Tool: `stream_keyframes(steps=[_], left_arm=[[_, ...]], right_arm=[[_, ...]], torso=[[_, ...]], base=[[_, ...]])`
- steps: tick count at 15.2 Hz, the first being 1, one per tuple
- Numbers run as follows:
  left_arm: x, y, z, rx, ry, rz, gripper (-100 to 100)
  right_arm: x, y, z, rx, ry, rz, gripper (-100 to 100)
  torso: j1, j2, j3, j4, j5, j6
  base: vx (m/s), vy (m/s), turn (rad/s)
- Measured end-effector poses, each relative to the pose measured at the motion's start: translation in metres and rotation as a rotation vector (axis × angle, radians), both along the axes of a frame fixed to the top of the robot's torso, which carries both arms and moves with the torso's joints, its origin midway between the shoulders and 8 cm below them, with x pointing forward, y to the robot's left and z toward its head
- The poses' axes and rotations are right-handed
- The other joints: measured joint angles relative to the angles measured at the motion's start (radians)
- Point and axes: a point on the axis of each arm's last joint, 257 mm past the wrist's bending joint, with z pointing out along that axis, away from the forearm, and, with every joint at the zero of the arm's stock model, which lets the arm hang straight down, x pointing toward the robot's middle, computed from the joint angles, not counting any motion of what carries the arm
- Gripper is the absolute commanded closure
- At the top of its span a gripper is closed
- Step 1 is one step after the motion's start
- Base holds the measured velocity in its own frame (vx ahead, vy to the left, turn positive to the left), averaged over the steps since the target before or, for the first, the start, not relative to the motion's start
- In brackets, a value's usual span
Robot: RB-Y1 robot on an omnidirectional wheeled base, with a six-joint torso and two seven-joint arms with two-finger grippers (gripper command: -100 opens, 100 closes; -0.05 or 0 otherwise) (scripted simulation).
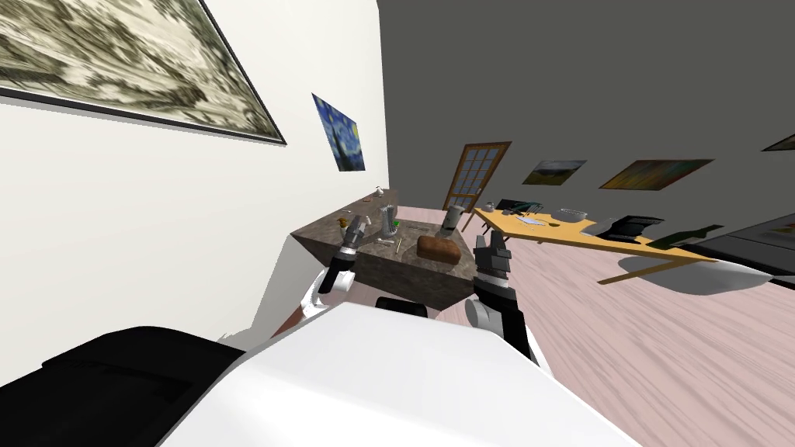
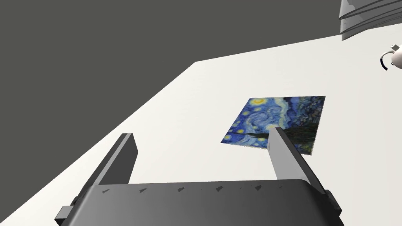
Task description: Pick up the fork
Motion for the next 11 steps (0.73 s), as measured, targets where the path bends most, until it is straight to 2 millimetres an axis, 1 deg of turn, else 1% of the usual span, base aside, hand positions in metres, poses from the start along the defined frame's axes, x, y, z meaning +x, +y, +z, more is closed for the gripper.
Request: stream_keyframes(steps=[11], left_arm=[[0.05, 0.011, -0.044, 0.025, 0.199, 0.027, -100]], right_arm=[[0.0, 0.0, 0.0, 0.0, 0.0, 0.0, 0]], torso=[[0.0, 0.0, 0.0, 0.0, 0.0, 0.0]], base=[[-0.006, 0.023, -0.043]])
